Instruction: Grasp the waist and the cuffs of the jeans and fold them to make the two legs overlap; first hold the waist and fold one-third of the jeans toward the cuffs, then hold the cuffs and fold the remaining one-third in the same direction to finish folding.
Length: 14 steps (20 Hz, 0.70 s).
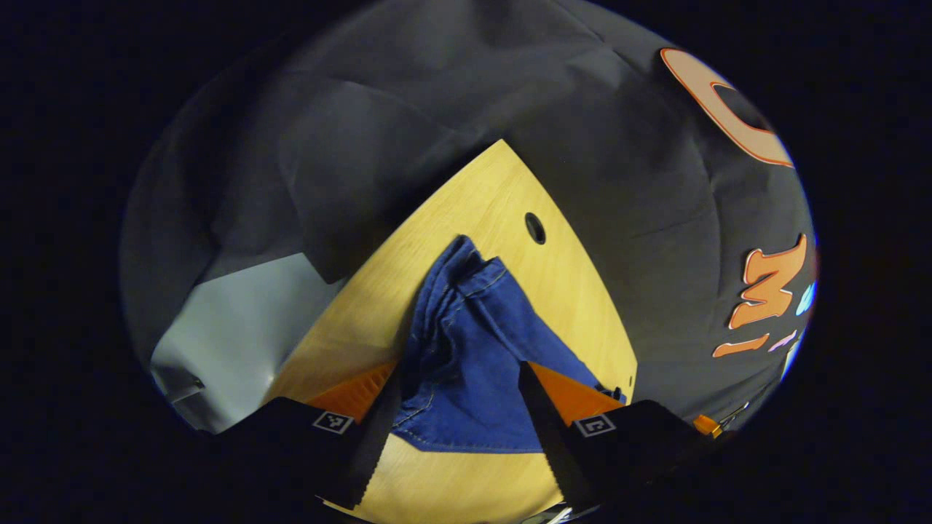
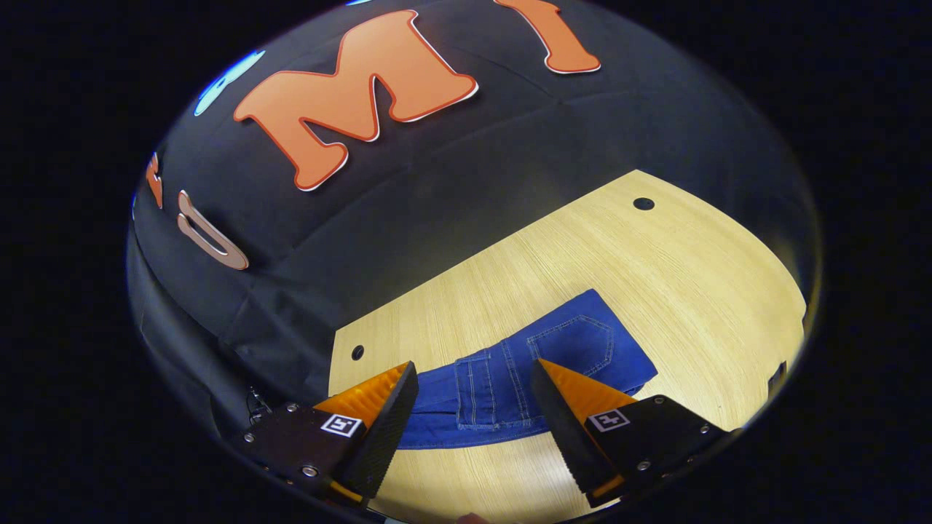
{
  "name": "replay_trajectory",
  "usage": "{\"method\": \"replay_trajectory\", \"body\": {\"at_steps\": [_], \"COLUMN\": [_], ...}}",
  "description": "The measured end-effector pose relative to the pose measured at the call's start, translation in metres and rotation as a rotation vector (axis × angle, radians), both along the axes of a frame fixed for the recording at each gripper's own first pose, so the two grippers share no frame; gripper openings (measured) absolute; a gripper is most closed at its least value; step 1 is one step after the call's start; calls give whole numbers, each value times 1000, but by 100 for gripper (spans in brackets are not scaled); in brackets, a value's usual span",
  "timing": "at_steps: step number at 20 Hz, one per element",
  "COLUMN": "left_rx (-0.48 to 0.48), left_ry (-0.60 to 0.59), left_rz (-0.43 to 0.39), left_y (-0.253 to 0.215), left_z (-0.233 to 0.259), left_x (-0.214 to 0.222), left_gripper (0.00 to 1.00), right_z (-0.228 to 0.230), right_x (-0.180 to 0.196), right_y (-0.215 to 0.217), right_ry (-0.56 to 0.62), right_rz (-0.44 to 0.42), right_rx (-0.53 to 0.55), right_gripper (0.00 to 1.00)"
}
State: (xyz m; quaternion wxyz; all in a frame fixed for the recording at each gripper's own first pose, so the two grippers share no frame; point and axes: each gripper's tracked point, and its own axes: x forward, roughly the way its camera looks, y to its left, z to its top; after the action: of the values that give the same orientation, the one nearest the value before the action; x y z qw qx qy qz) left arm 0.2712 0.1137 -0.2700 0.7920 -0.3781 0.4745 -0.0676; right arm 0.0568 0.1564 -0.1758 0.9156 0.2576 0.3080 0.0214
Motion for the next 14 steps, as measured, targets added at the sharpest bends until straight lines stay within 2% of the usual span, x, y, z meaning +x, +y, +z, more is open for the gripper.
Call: {"method": "replay_trajectory", "body": {"at_steps": [2, 3, 5, 6, 10, 14], "left_rx": [12, 71, 46, 58, 103, 187], "left_ry": [23, 26, -16, -23, -91, -194], "left_rz": [27, 88, 124, 124, 142, 93], "left_y": [-5, 9, 6, 5, -3, -28], "left_z": [-5, -8, 3, 15, 55, 111], "left_x": [0, 1, 9, -2, -15, -26], "left_gripper": [61, 45, 12, 4, 4, 3], "right_z": [2, 3, 7, 8, 18, 24], "right_x": [-5, -10, -11, -9, -3, 4], "right_y": [-7, -12, -22, -28, -45, -55], "right_ry": [0, -4, -18, -21, -49, -79], "right_rz": [-3, -3, 0, -2, 21, 57], "right_rx": [3, 10, 22, 20, 47, 38], "right_gripper": [97, 97, 97, 97, 97, 97]}}
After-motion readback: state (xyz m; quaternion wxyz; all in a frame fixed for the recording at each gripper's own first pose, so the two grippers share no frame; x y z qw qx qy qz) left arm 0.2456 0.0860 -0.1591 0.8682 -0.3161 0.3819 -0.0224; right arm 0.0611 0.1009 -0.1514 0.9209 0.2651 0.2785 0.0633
